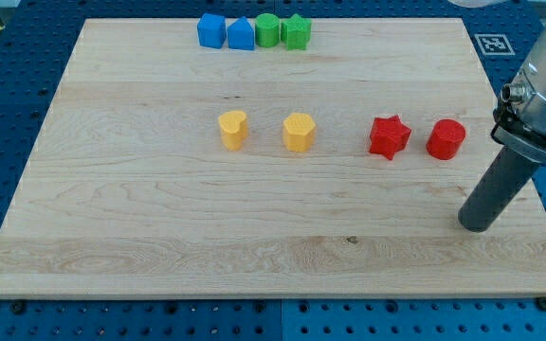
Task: Move the red circle slightly up
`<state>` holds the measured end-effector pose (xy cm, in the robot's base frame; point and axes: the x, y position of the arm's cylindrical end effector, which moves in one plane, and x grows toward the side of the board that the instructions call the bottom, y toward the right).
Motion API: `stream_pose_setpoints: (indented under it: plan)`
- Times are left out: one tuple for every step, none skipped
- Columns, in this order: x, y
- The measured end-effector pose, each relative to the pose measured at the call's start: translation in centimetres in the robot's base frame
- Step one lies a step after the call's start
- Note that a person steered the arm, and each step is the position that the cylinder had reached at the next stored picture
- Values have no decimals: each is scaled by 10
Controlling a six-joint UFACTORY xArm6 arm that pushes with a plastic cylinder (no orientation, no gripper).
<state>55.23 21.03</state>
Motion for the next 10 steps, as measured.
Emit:
stream_pose_setpoints:
  plan:
    - [-2,1]
    - [-22,10]
    - [-38,21]
    - [-43,21]
    - [-67,21]
    - [-84,21]
    - [-84,16]
    - [-97,-5]
    - [-117,-25]
    - [-136,-39]
